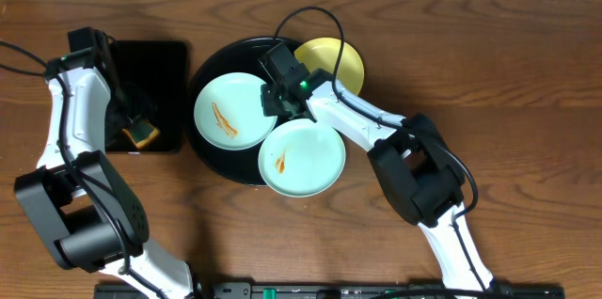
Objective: Clean dirty plates on tray and stack at the side
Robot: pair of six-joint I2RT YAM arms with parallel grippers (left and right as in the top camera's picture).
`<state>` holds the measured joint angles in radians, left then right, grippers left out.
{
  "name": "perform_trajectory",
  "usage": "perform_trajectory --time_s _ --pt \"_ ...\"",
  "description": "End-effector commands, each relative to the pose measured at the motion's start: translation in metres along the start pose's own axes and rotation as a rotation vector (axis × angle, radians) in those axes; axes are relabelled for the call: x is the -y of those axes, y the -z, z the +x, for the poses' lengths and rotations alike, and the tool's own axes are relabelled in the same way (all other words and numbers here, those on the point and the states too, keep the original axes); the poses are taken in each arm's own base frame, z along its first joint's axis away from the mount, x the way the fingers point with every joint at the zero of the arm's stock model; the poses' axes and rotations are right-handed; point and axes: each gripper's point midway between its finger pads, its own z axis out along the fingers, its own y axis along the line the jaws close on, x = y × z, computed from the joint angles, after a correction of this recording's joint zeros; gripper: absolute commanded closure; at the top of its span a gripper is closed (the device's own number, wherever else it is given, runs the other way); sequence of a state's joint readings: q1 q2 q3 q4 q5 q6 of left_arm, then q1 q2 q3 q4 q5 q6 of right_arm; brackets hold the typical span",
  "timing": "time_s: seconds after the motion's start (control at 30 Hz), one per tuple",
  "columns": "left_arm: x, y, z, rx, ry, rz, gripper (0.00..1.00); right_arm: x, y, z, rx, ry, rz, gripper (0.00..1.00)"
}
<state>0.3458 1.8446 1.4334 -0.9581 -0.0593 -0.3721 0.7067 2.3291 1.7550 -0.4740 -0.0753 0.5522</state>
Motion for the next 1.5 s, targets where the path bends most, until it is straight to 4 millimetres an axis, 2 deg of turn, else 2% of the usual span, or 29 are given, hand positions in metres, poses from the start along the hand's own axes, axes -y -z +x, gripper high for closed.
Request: perform_trajectory --time_s 0.0,0.3,0.5,0.57,0.63,0.67,0.77,0.9,0.97,1.1,1.27,1.37,1.47 --pt "-0.009 -0.003 -0.007 0.03 0.102 -0.041 0.28 0.002 -0.012 0.011 -0.02 0.029 0.021 0.99" --pt "-0.002 -0.045 -0.013 0.003 0.104 -0.062 0.28 -0.005 -0.013 0.016 -0.026 0.057 0.017 0.99" --pt "0.013 -0.071 -0.011 -0.039 0.069 -0.009 0.29 -0.006 -0.013 0.016 -0.024 0.058 0.015 0.99" --pt "0.016 -0.073 -0.011 -0.045 0.07 0.004 0.33 -0.006 -0.013 0.016 -0.024 0.059 0.015 0.99" --pt "0.017 -0.073 -0.012 -0.039 0.071 0.007 0.45 -0.006 -0.013 0.016 -0.025 0.059 0.015 0.99" --pt "0.017 -0.073 -0.013 -0.037 0.071 0.009 0.58 -0.006 -0.013 0.016 -0.025 0.062 0.015 0.99" --pt "0.017 -0.073 -0.014 -0.035 0.071 0.01 0.72 -0.006 -0.013 0.016 -0.025 0.062 0.015 0.99" --pt "0.018 -0.064 -0.019 -0.022 0.069 0.015 0.92 -0.007 -0.013 0.014 -0.019 0.062 0.012 0.99" --pt "0.019 -0.053 -0.023 -0.004 0.047 0.025 0.92 -0.009 -0.013 0.01 -0.003 0.062 0.003 0.99" --pt "0.02 -0.019 -0.03 0.06 0.025 0.056 0.93 -0.014 -0.012 -0.007 0.065 0.058 -0.019 0.99" --pt "0.018 0.026 -0.023 0.111 0.016 0.085 0.93 -0.009 -0.011 -0.022 0.136 0.056 0.019 0.99" --pt "0.023 0.041 -0.014 0.117 -0.009 0.097 0.93 -0.003 -0.01 -0.027 0.165 0.044 0.055 0.99" --pt "0.04 0.045 -0.001 0.092 -0.05 0.136 0.93 0.003 -0.009 -0.031 0.185 0.014 0.08 0.99"
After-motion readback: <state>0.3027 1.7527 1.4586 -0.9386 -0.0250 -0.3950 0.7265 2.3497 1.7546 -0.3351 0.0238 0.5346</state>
